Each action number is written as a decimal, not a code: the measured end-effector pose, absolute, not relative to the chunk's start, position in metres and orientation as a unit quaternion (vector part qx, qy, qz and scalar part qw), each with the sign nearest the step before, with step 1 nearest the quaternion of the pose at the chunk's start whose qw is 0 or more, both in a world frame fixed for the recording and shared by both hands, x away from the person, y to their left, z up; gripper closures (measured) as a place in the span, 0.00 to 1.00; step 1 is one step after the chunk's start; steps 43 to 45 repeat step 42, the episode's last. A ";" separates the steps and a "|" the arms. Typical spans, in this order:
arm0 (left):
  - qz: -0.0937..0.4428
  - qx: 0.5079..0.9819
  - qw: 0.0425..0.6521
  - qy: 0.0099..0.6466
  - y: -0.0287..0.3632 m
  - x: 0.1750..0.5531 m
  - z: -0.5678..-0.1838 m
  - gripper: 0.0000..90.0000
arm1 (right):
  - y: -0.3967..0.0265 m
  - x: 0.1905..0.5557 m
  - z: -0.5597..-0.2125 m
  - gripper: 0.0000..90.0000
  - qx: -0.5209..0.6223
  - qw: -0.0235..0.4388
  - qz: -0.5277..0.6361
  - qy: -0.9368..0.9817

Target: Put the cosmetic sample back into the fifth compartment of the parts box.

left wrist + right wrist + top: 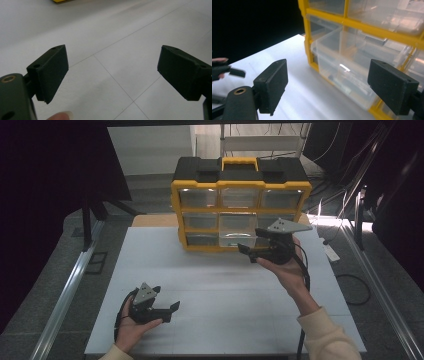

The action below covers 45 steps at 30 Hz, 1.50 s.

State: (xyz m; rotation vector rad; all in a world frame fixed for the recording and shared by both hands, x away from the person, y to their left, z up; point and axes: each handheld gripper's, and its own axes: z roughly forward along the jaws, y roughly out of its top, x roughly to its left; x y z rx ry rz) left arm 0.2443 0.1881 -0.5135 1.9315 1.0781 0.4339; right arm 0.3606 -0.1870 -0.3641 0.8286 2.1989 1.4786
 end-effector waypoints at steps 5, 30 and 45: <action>0.174 0.774 0.431 0.431 0.189 0.246 -0.513 0.12 | -0.205 0.335 -0.377 0.18 0.293 0.174 0.523 0.781; 0.176 0.775 0.433 0.426 0.189 0.247 -0.512 0.12 | -0.298 0.272 -0.491 0.20 0.383 0.151 0.464 0.785; 0.174 0.775 0.431 0.428 0.190 0.249 -0.512 0.12 | -0.300 0.272 -0.500 0.20 0.380 0.160 0.453 0.791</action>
